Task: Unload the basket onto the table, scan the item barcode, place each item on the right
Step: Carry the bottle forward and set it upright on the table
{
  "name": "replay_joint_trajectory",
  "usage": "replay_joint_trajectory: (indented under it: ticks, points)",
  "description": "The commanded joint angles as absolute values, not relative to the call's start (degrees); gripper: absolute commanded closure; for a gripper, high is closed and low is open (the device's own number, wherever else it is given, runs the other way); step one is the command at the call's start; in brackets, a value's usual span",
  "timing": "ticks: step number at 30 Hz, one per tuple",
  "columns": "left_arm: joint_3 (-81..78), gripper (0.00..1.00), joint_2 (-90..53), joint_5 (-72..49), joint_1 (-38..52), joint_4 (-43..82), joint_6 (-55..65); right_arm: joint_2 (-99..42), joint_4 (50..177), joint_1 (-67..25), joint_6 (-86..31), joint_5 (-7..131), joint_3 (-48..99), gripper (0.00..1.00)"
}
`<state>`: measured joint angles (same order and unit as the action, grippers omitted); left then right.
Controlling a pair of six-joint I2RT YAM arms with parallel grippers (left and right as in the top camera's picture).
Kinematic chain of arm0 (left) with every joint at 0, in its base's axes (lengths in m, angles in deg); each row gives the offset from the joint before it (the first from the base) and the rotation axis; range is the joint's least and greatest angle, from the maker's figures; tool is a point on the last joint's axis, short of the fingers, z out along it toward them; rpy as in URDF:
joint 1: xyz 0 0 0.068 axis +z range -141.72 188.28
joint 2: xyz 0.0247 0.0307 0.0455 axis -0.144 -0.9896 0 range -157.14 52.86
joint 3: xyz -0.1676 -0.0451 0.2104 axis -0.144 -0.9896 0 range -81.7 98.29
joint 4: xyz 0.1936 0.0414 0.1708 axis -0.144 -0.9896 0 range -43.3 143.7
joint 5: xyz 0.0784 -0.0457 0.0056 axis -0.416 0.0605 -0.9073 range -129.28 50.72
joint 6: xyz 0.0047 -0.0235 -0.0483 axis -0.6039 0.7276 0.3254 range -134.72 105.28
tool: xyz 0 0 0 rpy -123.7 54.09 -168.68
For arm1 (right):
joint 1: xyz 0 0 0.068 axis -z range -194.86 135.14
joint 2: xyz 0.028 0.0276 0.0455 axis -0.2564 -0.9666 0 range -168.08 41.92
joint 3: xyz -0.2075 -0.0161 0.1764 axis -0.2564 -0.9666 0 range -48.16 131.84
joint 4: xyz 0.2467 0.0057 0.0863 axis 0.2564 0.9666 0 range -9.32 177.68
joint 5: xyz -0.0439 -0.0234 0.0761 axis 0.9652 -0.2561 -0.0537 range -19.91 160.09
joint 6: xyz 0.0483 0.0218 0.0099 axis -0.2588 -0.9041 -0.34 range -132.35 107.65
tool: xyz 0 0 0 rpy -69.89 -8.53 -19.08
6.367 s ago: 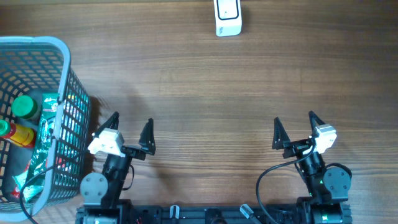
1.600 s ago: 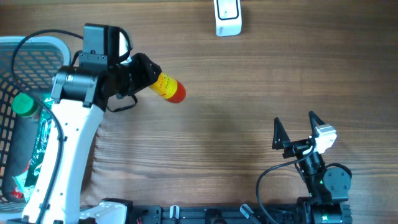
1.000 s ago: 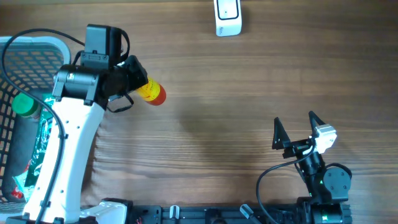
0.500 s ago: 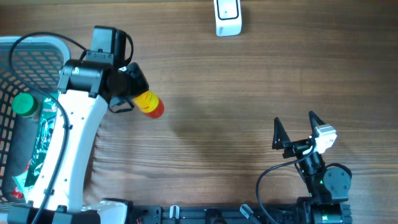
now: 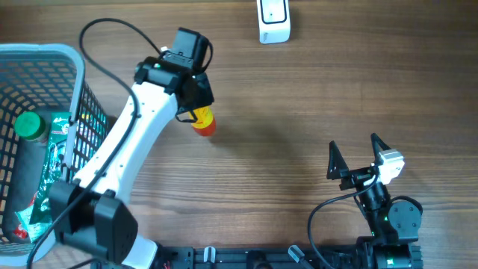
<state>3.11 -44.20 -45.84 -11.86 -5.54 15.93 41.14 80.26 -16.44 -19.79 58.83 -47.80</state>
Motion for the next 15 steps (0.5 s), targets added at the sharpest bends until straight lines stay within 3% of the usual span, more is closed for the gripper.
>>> replay_joint_trajectory:
  ticks: [1, 12, 15]
  points:
    - [3.64, 0.62, -47.02, -47.92, -13.07, -5.23, 15.54, 41.47, 79.95, -16.73, -19.18, 59.76, -47.86, 0.00]
    - [3.64, 0.62, -48.41, -48.20, -20.08, 0.69, 19.17, 41.47, 79.95, -16.73, -19.18, 59.76, -47.86, 0.00]
    - [3.64, 0.62, -48.41, -53.23, -22.20, 1.63, 22.29, 41.47, 79.95, -16.73, -19.16, 59.76, -47.86, 0.00]
